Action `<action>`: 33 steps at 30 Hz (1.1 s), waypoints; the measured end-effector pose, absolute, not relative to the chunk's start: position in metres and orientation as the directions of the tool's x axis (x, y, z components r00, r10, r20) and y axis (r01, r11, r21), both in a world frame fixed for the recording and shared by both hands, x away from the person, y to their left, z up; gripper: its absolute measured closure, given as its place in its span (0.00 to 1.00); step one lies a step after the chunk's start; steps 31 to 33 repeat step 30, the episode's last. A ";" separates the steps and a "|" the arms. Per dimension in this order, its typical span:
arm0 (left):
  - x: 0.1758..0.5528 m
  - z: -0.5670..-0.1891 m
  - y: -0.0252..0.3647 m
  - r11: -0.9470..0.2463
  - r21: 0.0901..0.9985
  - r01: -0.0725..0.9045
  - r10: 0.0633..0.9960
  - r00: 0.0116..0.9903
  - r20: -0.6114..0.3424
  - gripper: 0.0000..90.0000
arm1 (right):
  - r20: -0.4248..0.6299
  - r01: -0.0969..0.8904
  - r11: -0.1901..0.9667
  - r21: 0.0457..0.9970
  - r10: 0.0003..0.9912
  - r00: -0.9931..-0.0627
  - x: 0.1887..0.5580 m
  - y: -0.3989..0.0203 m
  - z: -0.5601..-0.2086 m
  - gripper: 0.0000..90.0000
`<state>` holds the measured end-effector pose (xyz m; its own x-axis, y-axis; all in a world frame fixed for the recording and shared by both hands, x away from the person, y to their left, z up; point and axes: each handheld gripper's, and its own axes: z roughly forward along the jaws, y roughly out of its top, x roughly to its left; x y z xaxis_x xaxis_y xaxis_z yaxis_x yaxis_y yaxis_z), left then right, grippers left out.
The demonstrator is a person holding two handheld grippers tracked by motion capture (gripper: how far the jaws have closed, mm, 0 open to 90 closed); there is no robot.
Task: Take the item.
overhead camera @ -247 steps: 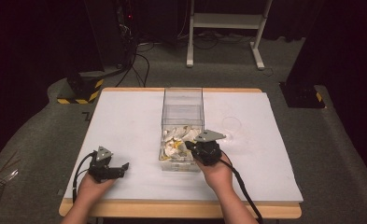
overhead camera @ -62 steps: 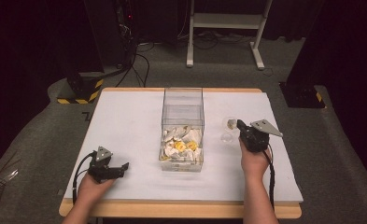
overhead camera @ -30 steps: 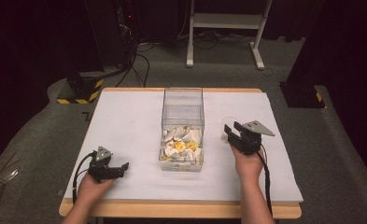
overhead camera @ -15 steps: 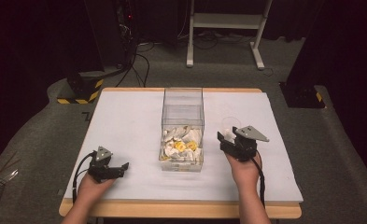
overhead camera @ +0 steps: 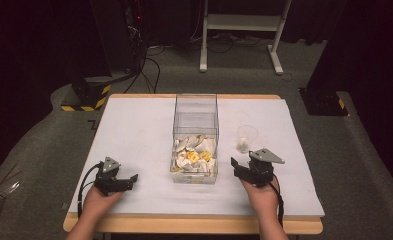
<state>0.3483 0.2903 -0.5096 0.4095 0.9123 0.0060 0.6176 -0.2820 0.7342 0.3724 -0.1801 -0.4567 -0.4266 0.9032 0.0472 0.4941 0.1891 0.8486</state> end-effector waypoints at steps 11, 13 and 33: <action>0.348 -0.510 0.290 -0.280 0.735 0.618 0.913 0.408 0.005 0.15 | 0.042 0.599 0.242 0.763 0.907 -0.420 0.370 -0.180 -0.496 0.24; 0.348 -0.510 0.290 -0.281 0.734 0.618 0.913 0.408 0.005 0.15 | 0.040 0.612 0.252 0.750 0.905 -0.422 0.371 -0.180 -0.499 0.23; 0.348 -0.510 0.290 -0.283 0.734 0.618 0.912 0.409 0.007 0.15 | -0.025 0.631 0.321 0.706 0.902 -0.431 0.372 -0.168 -0.505 0.15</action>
